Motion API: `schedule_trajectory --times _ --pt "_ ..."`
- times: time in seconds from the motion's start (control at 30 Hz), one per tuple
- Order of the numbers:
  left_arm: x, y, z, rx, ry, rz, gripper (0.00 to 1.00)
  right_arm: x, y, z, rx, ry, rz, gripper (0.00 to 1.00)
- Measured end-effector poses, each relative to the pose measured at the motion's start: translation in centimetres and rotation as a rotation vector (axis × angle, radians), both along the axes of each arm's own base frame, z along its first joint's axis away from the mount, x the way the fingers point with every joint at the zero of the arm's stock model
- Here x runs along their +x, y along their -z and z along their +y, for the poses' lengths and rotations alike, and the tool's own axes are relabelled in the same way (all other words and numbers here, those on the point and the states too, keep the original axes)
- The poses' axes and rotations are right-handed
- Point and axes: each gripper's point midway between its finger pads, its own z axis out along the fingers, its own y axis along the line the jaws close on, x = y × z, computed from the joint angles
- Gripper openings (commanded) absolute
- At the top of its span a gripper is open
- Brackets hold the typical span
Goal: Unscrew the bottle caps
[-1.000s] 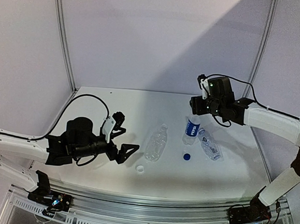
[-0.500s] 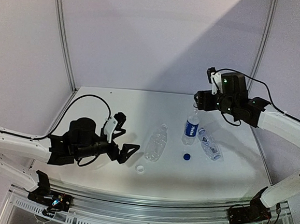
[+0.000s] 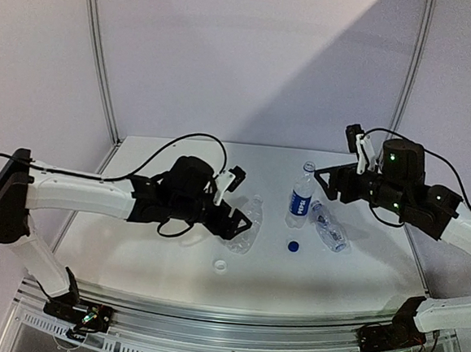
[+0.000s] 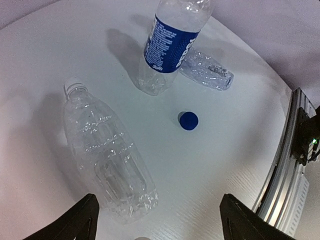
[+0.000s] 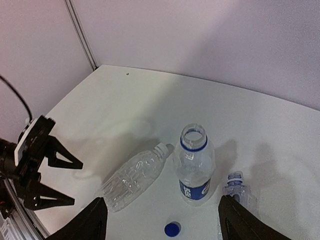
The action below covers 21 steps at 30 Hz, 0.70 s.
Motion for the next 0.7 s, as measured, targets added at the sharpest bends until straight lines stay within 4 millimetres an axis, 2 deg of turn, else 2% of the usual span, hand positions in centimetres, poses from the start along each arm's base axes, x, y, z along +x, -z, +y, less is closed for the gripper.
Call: schedule_trajectory --times 0.13,0.33,0.37,0.4,0.43,0.7 --pt "1.8 1.0 -1.8 0.031 0.012 0.135 0.86 -1.6 1.2 -0.7 0.014 -0.021 0.016 0.77" --pt "5.3 4.6 -2.7 0.16 -0.025 0.287 0.88 -3.1 -1.0 -0.8 0.092 -0.067 -0.029 0.77" --pt "5.6 5.3 -2.6 0.179 -0.028 0.312 0.89 -3.3 -1.4 -0.8 0.101 -0.072 -0.038 0.77" --pt "5.9 5.7 -2.5 0.193 -0.031 0.335 0.98 -3.3 -1.6 -0.8 0.108 -0.075 -0.043 0.77" --pt "6.2 6.3 -2.4 0.209 -0.033 0.362 0.99 -3.4 -1.7 -0.7 0.112 -0.079 -0.046 0.77" --pt "7.3 9.3 -2.5 0.314 -0.046 0.461 0.99 -3.5 -1.5 -0.6 0.112 -0.086 -0.042 0.77"
